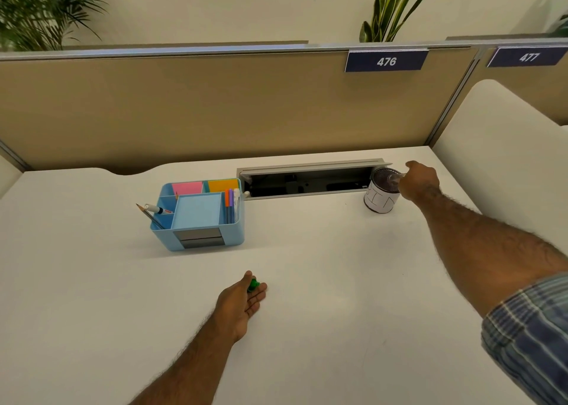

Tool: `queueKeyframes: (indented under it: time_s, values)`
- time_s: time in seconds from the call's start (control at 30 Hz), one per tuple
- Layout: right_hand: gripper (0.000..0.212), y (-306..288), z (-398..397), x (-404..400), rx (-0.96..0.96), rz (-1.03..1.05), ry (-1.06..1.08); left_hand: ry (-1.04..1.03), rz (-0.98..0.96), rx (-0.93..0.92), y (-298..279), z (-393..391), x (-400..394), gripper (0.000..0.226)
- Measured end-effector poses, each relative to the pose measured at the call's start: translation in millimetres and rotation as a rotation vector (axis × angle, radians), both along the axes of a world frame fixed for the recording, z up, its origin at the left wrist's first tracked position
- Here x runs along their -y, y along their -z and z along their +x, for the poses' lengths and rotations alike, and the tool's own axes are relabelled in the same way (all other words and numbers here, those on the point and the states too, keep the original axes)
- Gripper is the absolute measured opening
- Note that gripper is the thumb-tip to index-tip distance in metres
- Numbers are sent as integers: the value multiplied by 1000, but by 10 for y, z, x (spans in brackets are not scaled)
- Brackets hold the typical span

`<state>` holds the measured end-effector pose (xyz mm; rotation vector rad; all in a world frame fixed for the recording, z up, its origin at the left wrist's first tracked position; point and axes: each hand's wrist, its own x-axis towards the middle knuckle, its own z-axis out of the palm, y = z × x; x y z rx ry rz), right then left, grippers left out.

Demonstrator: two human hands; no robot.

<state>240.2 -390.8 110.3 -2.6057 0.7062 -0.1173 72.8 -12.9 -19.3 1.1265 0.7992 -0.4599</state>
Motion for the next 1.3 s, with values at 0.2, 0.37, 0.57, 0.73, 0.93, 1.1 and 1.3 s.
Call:
queueKeyframes:
  time_s: [0.2,0.37,0.57,0.73,0.93,1.1,1.3]
  values:
    - [54,0,-69,-90,249,171,51,2,9,3,-22,-10,10,33]
    - [48,-20,-218,-304,495,344,112,-1,25,42,-66,-39,67,37]
    - [32,90,-537,-692,589,447,90,47,46,90,-93,-97,90,41]
    - [29,295,-934,-1072,568,653,70,86,64,121,-129,-179,94,40]
    - [26,679,-1534,-1561,428,916,-37,97,81,149,-207,-279,108,40]
    - [24,951,-1986,-1832,246,945,-98,87,98,159,-228,-364,128,38]
    - [25,1078,-2311,-1980,97,858,-188,92,127,161,-184,-472,146,40]
